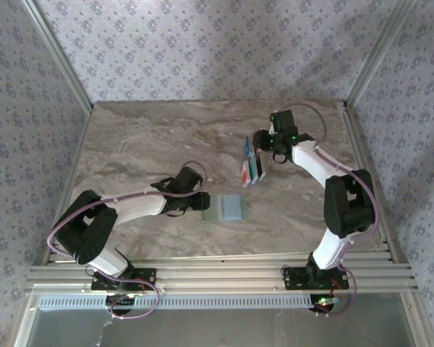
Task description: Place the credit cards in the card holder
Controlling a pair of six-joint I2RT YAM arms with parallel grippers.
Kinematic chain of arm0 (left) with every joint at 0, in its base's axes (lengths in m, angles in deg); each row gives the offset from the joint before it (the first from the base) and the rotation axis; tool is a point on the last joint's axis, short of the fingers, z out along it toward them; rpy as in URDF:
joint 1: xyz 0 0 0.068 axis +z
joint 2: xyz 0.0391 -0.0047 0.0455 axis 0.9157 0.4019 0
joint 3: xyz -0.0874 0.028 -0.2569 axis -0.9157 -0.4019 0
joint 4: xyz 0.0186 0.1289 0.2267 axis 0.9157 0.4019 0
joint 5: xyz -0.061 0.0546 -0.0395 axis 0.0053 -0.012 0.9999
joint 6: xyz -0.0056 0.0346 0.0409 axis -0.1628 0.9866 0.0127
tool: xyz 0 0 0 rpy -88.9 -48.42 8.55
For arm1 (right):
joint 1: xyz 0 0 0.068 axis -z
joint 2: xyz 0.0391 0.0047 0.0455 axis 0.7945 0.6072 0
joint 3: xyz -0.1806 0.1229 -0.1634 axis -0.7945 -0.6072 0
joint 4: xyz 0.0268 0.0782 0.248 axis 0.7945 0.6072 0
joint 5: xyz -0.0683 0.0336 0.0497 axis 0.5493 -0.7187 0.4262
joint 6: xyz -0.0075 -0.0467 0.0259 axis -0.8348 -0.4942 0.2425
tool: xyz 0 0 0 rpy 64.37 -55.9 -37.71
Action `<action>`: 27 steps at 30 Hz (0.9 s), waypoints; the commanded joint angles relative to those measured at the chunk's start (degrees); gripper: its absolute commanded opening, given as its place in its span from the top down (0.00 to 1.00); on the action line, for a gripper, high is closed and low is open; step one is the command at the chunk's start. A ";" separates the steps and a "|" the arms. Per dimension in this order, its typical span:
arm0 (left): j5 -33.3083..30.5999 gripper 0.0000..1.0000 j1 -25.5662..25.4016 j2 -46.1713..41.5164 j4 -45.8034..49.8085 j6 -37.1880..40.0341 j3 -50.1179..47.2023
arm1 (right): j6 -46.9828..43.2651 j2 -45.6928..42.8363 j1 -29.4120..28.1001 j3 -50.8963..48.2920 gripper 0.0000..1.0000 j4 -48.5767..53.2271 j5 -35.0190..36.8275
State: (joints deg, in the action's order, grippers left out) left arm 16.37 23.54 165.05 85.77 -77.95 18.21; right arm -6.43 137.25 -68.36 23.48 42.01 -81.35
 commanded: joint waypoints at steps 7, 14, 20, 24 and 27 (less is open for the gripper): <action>-0.20 0.49 -0.28 0.29 -0.76 -0.36 0.02 | 1.37 -0.87 1.60 0.13 0.56 -2.44 -6.46; -0.11 0.49 -0.22 0.61 -0.76 -0.36 0.00 | 1.44 -1.53 2.04 0.00 0.66 -2.00 -6.00; -0.20 0.49 -0.22 0.91 -0.67 -0.27 0.12 | 1.31 -2.21 1.86 -0.05 0.71 -1.37 -3.87; -0.11 0.49 -0.22 1.18 -0.67 -0.27 0.13 | 1.13 -2.51 1.92 0.11 0.75 -0.80 -2.56; -0.11 0.49 -0.26 1.21 -0.76 -0.34 -0.05 | 0.76 -2.79 1.66 0.36 0.80 -0.04 -0.40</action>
State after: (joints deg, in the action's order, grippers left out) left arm 16.37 23.54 165.84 85.77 -77.95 18.21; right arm -5.14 136.79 -66.46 23.46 40.81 -83.66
